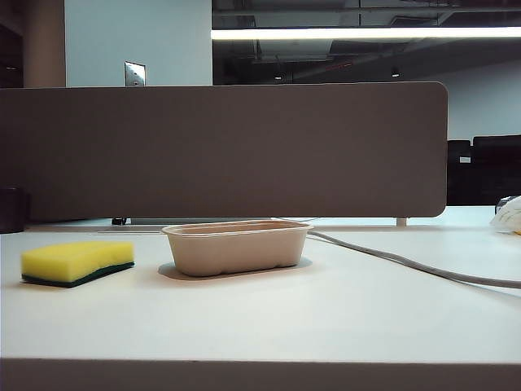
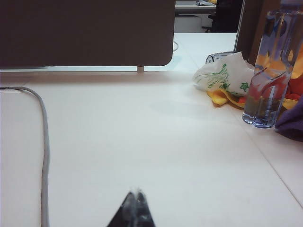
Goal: Pick up the cleaning sponge from the table and place it into the paper lunch box.
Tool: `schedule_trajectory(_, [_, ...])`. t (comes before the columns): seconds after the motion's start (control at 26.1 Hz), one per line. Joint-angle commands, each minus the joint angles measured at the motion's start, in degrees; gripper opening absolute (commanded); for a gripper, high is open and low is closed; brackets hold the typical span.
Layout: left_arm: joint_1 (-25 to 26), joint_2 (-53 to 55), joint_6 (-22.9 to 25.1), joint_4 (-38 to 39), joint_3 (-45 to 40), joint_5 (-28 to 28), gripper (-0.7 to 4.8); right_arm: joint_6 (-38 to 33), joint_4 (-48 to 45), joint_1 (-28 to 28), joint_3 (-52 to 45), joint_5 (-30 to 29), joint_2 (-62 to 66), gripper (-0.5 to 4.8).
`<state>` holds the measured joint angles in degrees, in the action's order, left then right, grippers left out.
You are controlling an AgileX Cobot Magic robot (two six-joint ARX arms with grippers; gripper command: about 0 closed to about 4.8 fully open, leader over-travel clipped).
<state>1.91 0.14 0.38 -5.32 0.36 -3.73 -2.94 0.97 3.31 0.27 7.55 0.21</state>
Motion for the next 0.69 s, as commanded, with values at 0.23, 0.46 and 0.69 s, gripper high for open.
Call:
schedule_trajectory(0.23, [-0.1,0.0,0.0,-0.6,0.1,-0.2,0.26,0.0,-0.8,0.0,0.0,0.1,0.0,-0.05])
schedule_trajectory(0.46, [-0.1,0.0,-5.7,-0.8,0.1,-2.1,0.27,0.0,-0.8,2.9,0.0,0.8,0.0,-0.05])
schedule_trajectory(0.69, [-0.1,0.0,-12.4,-1.2,0.1,-6.6,0.26,0.0,-1.1,17.4,0.0,1.5,3.5,-0.05])
